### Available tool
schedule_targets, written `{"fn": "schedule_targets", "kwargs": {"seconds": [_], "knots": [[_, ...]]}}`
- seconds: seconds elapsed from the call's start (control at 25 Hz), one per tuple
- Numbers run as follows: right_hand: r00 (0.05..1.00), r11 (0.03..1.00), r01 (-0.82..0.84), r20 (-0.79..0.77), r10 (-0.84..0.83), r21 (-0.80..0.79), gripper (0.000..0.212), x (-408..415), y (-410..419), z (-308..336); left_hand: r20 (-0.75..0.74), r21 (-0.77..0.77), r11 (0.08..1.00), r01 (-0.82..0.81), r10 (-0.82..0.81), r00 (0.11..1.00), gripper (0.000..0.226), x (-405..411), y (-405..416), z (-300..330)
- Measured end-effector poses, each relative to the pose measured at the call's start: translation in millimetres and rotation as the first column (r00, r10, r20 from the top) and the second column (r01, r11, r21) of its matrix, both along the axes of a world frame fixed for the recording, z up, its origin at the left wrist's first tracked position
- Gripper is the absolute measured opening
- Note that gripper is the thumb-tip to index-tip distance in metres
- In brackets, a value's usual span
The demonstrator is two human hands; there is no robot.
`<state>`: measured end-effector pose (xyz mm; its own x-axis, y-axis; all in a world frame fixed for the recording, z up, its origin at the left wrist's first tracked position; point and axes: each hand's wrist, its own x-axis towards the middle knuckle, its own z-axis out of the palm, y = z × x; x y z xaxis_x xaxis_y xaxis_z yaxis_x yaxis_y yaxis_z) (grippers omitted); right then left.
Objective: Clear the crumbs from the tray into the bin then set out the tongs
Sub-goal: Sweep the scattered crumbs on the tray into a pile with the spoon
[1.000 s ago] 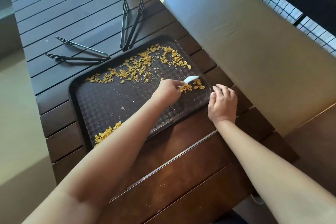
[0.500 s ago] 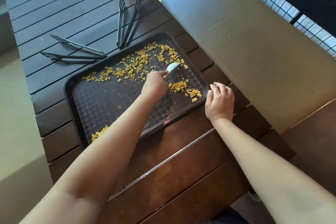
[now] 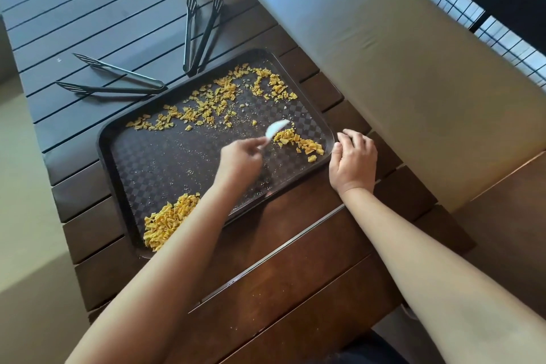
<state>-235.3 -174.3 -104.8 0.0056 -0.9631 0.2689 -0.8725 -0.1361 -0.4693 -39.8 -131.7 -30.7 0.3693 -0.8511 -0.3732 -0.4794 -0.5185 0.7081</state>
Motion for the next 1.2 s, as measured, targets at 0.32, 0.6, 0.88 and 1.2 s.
{"fn": "schedule_targets", "kwargs": {"seconds": [0.32, 0.6, 0.88, 1.2], "knots": [[1.000, 1.000, 0.000, -0.001, 0.001, 0.019, 0.046, 0.9, 1.7, 0.8, 0.127, 0.038, 0.999, 0.036, -0.041, 0.991, 0.039, 1.7, 7.9, -3.0], [1.000, 1.000, 0.006, 0.006, -0.006, 0.009, 0.044, 0.9, 1.5, 1.1, 0.066, 0.004, 0.999, -0.047, 0.047, 0.997, 0.041, -8.1, -16.7, -5.8], [1.000, 1.000, 0.007, -0.002, -0.006, 0.016, 0.045, 0.3, 1.1, 1.1, 0.046, 0.123, 0.980, 0.155, -0.161, 0.986, 0.042, -19.4, -33.0, 2.9], [1.000, 1.000, 0.004, -0.010, -0.004, 0.012, 0.045, 0.1, 1.8, 0.9, 0.038, 0.114, 0.988, 0.108, -0.113, 0.993, 0.042, -14.4, -32.3, 2.7]]}}
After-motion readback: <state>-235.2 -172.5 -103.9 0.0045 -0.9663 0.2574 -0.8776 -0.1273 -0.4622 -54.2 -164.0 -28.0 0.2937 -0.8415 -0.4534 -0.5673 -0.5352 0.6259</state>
